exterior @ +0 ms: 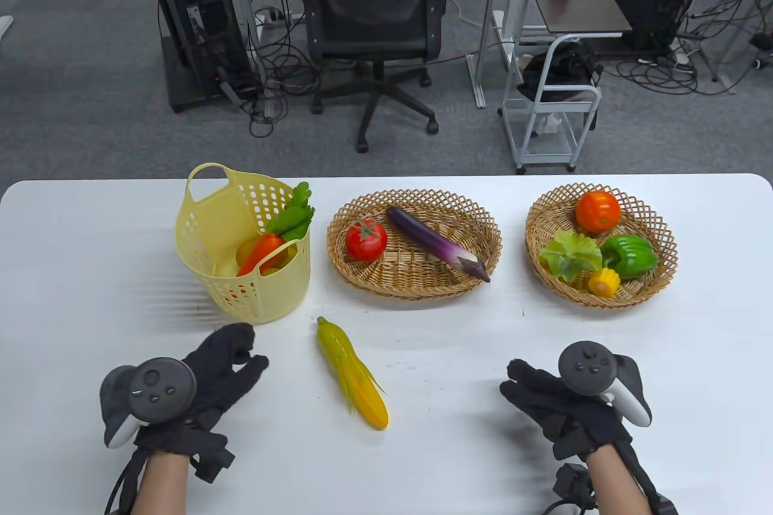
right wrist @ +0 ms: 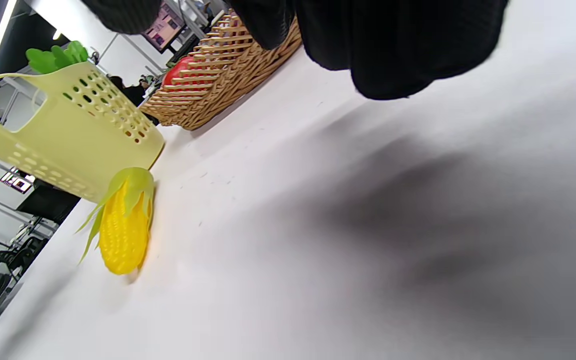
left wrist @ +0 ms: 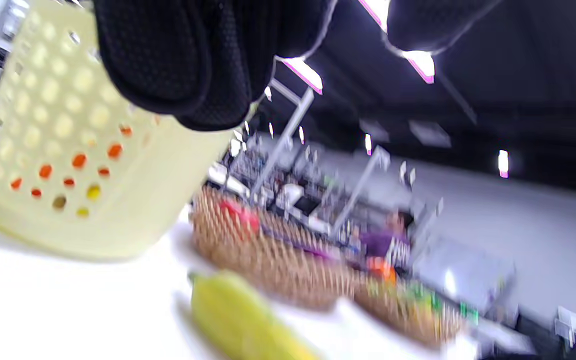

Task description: Place 10 objects into 3 containers

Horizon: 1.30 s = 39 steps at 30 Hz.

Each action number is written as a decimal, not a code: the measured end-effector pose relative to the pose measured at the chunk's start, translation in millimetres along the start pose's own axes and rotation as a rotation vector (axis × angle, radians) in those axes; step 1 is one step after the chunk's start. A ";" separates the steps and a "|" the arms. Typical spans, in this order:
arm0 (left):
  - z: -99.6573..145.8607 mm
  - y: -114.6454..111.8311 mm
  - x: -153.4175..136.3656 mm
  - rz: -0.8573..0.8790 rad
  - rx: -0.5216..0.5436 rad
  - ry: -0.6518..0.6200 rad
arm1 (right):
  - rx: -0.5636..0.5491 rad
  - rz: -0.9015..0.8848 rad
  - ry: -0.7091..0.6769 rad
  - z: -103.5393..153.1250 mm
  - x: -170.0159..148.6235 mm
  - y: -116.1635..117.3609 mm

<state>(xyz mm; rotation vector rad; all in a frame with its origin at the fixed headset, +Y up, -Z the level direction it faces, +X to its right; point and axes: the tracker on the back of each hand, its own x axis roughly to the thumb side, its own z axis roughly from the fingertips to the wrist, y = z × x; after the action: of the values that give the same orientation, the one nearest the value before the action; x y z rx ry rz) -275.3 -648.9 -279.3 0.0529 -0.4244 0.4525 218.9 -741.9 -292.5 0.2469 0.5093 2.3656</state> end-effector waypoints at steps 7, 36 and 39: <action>-46.1 -55.7 30.0 -0.349 -0.241 0.045 | -0.018 0.004 -0.027 4.4 5.6 -0.9; -103.7 -133.9 16.4 -0.638 -0.571 0.272 | -0.007 -0.002 -0.007 4.0 5.0 -1.5; -101.7 -136.1 17.1 -0.664 -0.561 0.278 | -0.009 -0.005 -0.011 4.4 5.3 -1.9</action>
<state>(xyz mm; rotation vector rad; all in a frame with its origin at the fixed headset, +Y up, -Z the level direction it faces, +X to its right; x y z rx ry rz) -163.0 -749.8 -359.1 -0.4002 -0.2259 -0.3206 217.5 -735.7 -289.2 0.2543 0.4928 2.3601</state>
